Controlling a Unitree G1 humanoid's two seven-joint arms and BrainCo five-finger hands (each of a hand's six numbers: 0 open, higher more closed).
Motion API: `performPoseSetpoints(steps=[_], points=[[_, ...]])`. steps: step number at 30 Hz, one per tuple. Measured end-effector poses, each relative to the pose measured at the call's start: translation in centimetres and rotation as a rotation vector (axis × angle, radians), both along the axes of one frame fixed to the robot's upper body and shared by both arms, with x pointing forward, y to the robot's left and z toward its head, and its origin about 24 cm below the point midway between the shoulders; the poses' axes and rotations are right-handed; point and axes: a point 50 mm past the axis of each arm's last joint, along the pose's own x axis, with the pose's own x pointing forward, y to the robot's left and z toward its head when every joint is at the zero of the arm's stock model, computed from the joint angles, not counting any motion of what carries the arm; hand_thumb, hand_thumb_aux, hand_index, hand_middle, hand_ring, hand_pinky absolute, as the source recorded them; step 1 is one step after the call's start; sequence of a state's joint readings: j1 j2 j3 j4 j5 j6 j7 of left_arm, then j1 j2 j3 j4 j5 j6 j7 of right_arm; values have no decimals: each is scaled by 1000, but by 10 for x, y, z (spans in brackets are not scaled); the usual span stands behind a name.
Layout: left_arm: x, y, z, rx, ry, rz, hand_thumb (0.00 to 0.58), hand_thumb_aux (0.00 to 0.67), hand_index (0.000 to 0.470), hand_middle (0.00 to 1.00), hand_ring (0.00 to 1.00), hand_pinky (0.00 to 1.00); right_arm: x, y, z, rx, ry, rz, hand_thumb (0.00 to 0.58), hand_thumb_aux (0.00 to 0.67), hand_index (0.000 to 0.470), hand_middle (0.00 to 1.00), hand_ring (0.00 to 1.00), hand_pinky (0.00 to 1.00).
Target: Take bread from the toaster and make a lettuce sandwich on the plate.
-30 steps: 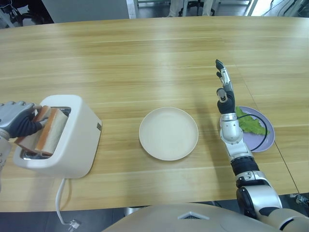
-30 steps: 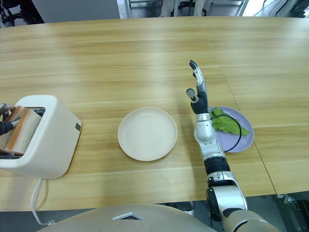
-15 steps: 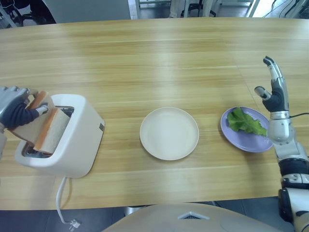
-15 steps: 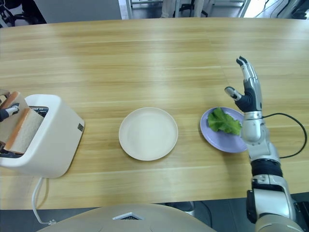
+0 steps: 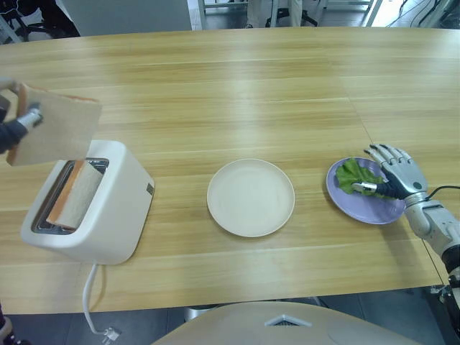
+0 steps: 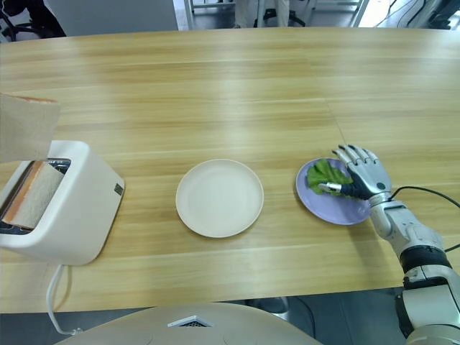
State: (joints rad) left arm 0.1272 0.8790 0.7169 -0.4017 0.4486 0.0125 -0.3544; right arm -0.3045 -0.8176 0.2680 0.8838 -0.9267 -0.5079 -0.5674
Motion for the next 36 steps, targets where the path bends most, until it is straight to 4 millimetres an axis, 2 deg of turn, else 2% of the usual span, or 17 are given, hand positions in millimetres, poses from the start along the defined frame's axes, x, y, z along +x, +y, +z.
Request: performPoseSetpoints(steps=[5,12,13,14,15,16,17,18,19,20,28,36], points=[[-1,-11,20,-29,-149,-79,580,670,460,1000,1000,1000,0,-4,-13,-127,72,-10,0,0,0,0,0,0],[1,-21,20,-158,-212,-185,580,670,460,1000,1000,1000,-4,-6,-26,-202,110,-9,5,3,2,0,0,0],[3,-24,19,-184,-207,-214,580,670,460,1000,1000,1000,-5,-6,-28,-209,117,-8,278,187,128,0,0,0],[5,-27,17,-195,-200,-231,580,670,460,1000,1000,1000,-5,-6,-29,-214,123,-7,352,250,171,0,0,0],[7,-29,15,-215,-191,-250,580,670,460,1000,1000,1000,-6,-7,-30,-218,127,-5,352,250,171,0,0,0],[10,-32,12,-243,-183,-271,580,670,460,1000,1000,1000,-5,-6,-29,-212,116,-3,476,386,265,0,0,0],[11,-34,11,-257,-179,-283,580,670,460,1000,1000,1000,-3,-5,-28,-211,107,-3,550,518,355,0,0,0],[13,-36,10,-275,-173,-301,580,670,460,1000,1000,1000,-1,-5,-26,-211,100,-4,576,615,422,0,0,0],[15,-40,9,-294,-169,-323,580,670,460,1000,1000,1000,-1,-5,-25,-213,98,-5,576,615,422,0,0,0],[18,-44,7,-321,-162,-352,580,670,460,1000,1000,1000,-1,-6,-26,-214,97,-6,580,670,460,0,0,0],[39,-75,-17,-524,-43,-528,580,670,460,1000,1000,1000,-3,-2,-29,-192,95,11,580,670,460,0,0,0],[57,-116,-59,-741,120,-686,580,670,460,1000,1000,1000,-2,1,-29,-156,76,19,580,670,460,0,0,0]])
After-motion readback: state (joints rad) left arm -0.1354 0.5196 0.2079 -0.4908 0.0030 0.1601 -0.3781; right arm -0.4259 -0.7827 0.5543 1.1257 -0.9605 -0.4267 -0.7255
